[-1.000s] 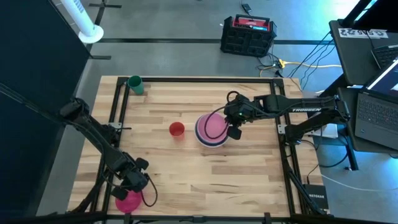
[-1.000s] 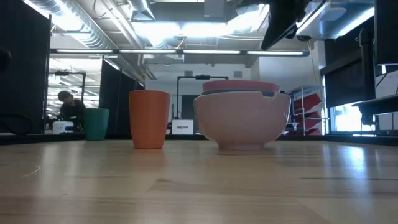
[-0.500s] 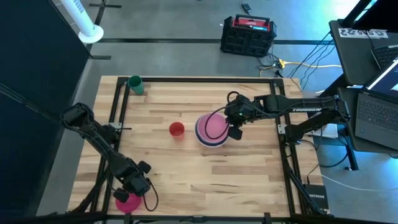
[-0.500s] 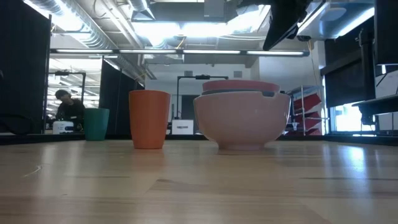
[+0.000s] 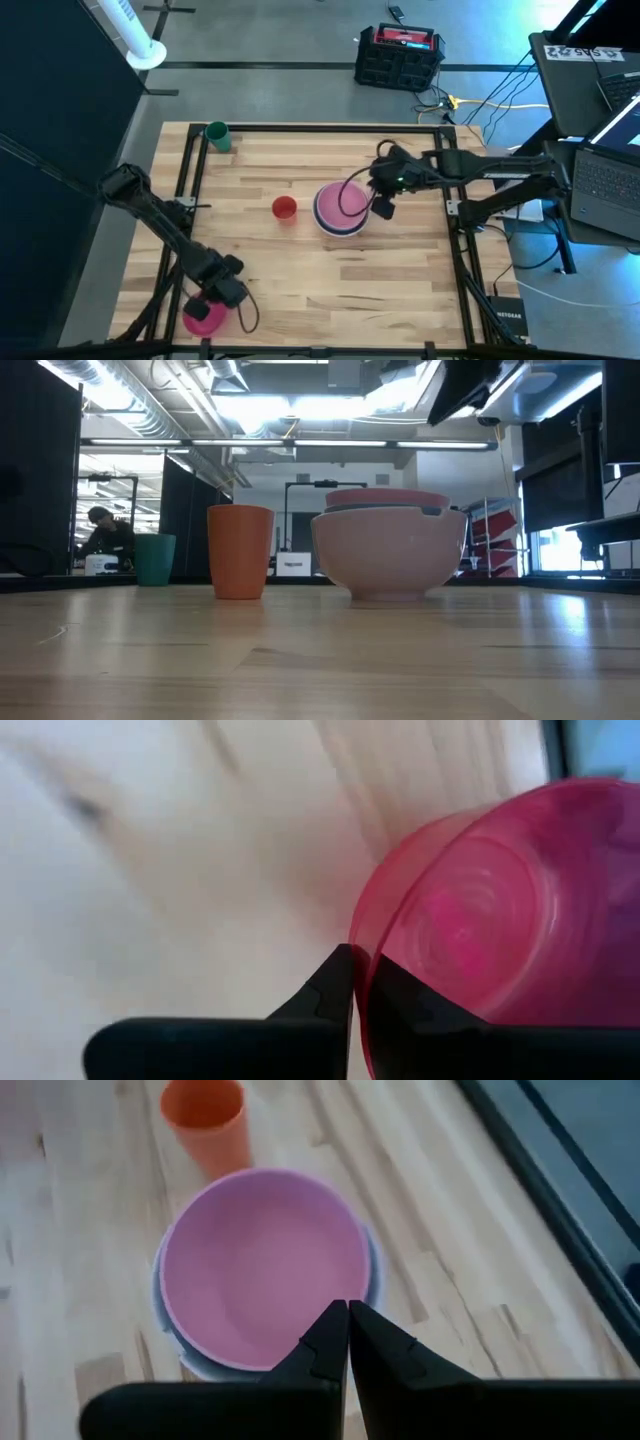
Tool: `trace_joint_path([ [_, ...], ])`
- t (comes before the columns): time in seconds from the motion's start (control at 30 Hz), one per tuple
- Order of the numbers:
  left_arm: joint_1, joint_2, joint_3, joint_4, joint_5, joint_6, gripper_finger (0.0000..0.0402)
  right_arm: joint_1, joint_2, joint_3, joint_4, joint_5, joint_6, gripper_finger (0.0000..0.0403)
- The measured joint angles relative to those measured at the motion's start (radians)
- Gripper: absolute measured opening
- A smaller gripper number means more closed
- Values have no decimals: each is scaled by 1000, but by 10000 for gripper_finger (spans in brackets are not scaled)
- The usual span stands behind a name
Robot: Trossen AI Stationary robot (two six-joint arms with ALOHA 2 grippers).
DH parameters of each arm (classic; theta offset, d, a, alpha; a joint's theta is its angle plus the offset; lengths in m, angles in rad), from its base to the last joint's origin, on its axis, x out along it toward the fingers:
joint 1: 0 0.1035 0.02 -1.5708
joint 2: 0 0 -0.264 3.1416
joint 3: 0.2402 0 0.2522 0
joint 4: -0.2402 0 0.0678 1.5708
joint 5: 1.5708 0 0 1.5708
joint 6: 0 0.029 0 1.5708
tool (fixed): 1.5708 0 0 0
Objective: Nest bowls inside each other
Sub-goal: Stack the pink bowl on top of the light pink bowl
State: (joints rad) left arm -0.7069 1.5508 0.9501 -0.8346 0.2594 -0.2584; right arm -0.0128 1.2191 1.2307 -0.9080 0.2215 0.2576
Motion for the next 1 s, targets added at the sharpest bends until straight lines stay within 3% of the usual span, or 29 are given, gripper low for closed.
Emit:
trace_joint_path([
  [0.23, 264, -78, 110, -195, -1, 46, 0, 24, -165, -1, -139, 77, 111, 0],
  [0.63, 701, 66, 570, -345, -178, 191, 0, 197, -297, -34, -372, 240, 312, 0],
  [1.0, 819, 386, 1047, -327, -219, 215, 0, 336, -344, -311, -253, 237, 529, 0],
])
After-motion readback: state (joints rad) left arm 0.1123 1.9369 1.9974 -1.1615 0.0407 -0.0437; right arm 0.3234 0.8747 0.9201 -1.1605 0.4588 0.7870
